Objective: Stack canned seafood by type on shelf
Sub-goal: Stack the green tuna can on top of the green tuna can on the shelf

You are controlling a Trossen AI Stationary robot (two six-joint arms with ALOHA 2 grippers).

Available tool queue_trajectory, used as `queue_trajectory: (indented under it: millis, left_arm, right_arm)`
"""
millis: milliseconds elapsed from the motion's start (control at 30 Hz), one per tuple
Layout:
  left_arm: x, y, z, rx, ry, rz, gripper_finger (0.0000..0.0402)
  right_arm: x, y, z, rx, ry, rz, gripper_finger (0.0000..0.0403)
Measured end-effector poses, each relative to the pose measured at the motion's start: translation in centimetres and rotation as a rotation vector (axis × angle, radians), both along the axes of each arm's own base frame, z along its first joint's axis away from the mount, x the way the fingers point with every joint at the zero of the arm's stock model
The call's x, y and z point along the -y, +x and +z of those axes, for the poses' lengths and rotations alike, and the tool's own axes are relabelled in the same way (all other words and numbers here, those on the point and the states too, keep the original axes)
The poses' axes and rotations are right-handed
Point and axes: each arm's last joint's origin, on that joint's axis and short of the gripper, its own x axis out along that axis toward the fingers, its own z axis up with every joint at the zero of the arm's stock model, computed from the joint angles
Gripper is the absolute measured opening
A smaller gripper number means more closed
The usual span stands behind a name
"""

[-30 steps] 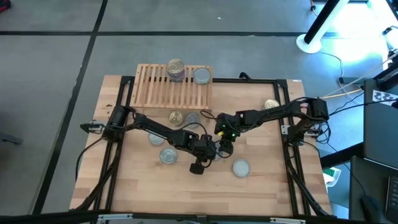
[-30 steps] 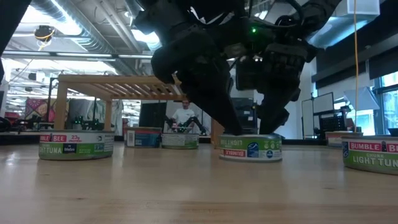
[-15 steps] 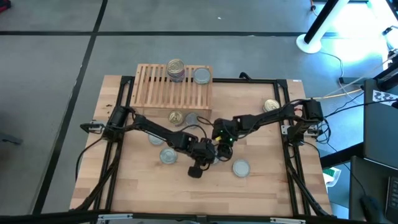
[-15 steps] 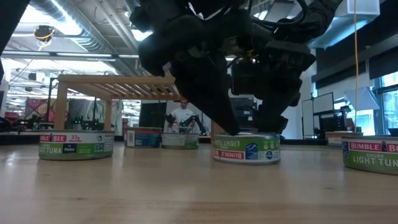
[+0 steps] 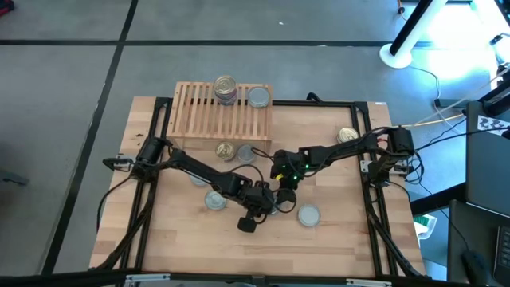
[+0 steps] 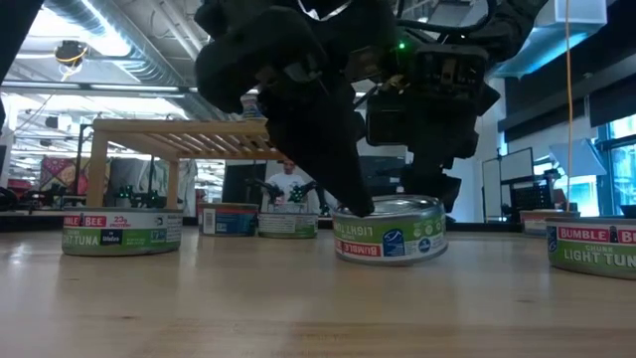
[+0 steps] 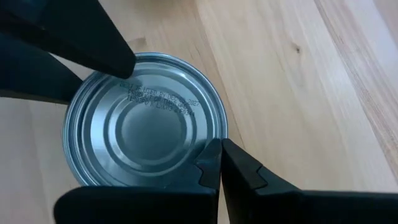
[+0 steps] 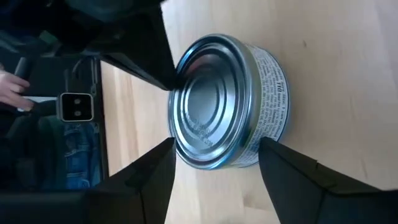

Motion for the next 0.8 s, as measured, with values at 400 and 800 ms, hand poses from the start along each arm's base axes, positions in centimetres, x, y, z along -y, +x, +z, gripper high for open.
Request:
queue_trajectory:
  millis: [400, 800]
  left_arm:
    - [0.9, -0.4, -0.2, -0.028, -0.017, -0.011, 0.0005]
    - [0.3, -0.7, -0.9, -0.066, 0.077, 0.038, 0.0005]
  right_arm:
    - [-0.4, 0.5, 1.2, 0.074, 0.115, 0.060, 0.0222]
    - [-1.1, 0.8, 1.5, 0.089, 0.168, 0.066, 0.0222]
